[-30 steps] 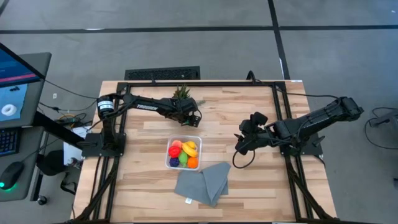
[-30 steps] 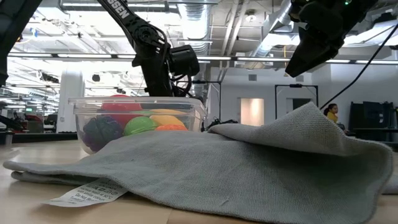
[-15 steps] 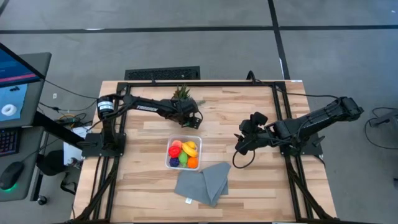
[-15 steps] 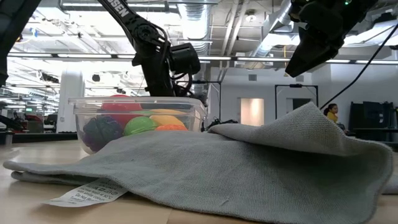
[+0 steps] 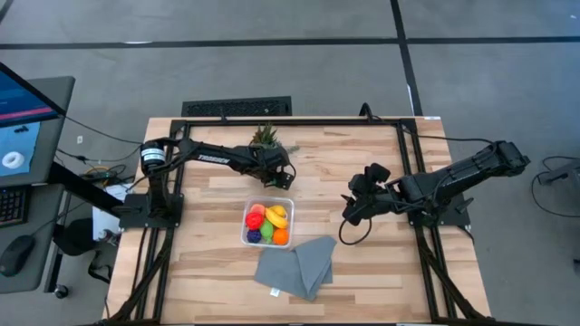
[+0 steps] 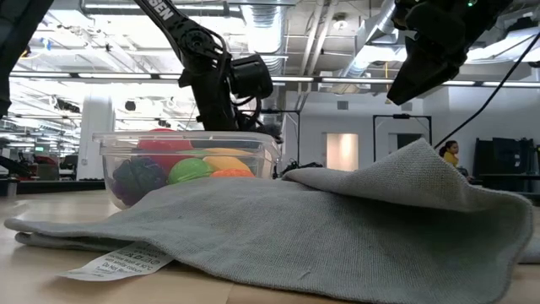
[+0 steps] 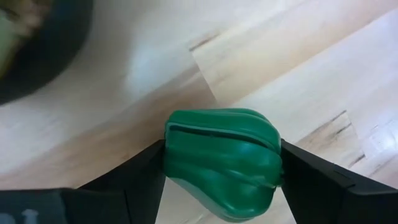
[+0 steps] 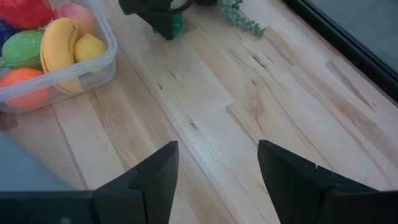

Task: Pick and placing Produce into tupperware
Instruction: Put the green bell pepper into the transparent container

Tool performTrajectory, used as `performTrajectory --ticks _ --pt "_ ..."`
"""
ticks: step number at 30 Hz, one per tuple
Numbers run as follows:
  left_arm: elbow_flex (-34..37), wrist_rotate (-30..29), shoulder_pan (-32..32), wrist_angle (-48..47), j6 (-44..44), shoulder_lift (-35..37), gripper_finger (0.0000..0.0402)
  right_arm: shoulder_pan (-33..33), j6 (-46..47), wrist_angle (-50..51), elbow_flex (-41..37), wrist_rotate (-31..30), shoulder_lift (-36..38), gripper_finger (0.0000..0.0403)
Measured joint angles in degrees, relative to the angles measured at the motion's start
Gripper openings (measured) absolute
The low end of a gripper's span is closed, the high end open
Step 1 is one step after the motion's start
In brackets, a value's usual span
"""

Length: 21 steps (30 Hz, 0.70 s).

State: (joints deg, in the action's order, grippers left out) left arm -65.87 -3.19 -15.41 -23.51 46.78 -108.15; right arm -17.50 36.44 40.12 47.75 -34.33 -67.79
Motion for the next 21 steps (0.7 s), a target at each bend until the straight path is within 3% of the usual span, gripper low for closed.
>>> performTrajectory --ticks 21 --pt "0.0 -8.8 1.2 0.3 -5.7 13.9 0.0266 0.0 0.2 0.0 0.0 0.0 0.0 0.0245"
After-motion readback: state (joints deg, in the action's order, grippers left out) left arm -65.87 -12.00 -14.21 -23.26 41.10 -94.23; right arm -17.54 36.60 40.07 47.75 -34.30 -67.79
